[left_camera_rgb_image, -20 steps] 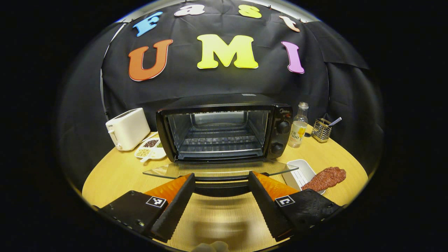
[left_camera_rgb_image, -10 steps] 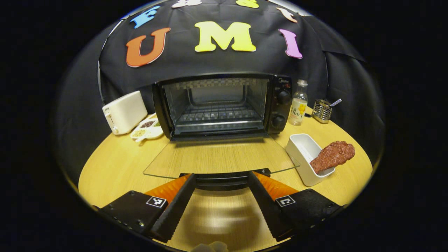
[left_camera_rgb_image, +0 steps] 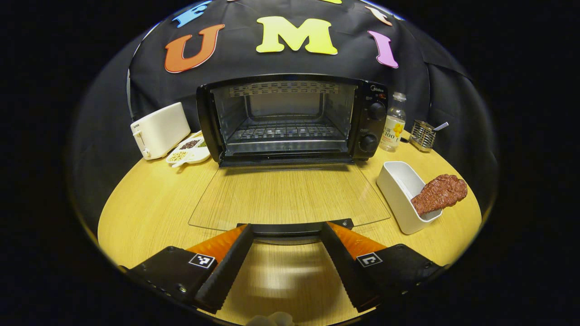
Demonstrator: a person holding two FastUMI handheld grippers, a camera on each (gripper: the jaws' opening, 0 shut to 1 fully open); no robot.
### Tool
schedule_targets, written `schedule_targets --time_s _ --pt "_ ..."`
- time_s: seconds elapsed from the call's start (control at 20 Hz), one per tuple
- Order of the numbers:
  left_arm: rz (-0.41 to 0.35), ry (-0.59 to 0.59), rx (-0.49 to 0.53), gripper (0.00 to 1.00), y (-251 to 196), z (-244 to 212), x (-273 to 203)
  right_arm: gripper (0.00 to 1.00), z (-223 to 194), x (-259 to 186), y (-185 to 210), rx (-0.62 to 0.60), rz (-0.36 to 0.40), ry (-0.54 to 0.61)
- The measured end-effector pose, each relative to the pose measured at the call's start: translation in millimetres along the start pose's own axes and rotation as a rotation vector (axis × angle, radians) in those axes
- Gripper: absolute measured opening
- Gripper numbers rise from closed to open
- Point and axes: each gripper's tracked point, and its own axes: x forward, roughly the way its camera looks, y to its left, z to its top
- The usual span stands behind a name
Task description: Open the electric oven with the left hand, put the food in, and close the electric oven.
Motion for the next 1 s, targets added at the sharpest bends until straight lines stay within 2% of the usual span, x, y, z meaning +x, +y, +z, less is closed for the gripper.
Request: schedule_targets --time_s 0.1,0.25,0.3,0.65,0.85,0.9,1.0 --pt "0.005 -0.001 0.008 0.96 1 1 -1 1.0 -4 12 2 0.008 0.025 0.016" --pt "0.023 -0.04 0.005 0.96 7 10 -9 0.97 -12 39 7 0.007 0.09 0.048" --pt "0.035 -0.057 0.009 0.97 12 13 -13 1.0 -16 49 9 0.008 0.115 0.063" --pt "0.113 -0.151 -0.029 0.97 33 36 -81 1.0 -67 136 41 0.076 0.339 0.273" --pt "0.16 -0.178 -0.056 0.97 38 45 -129 0.92 -87 175 64 0.15 0.469 0.405" --pt "0.183 -0.181 -0.056 0.97 41 45 -141 0.84 -90 183 71 0.179 0.496 0.434" --pt "0.231 -0.171 -0.064 0.97 46 44 -163 0.75 -96 194 85 0.242 0.558 0.499"
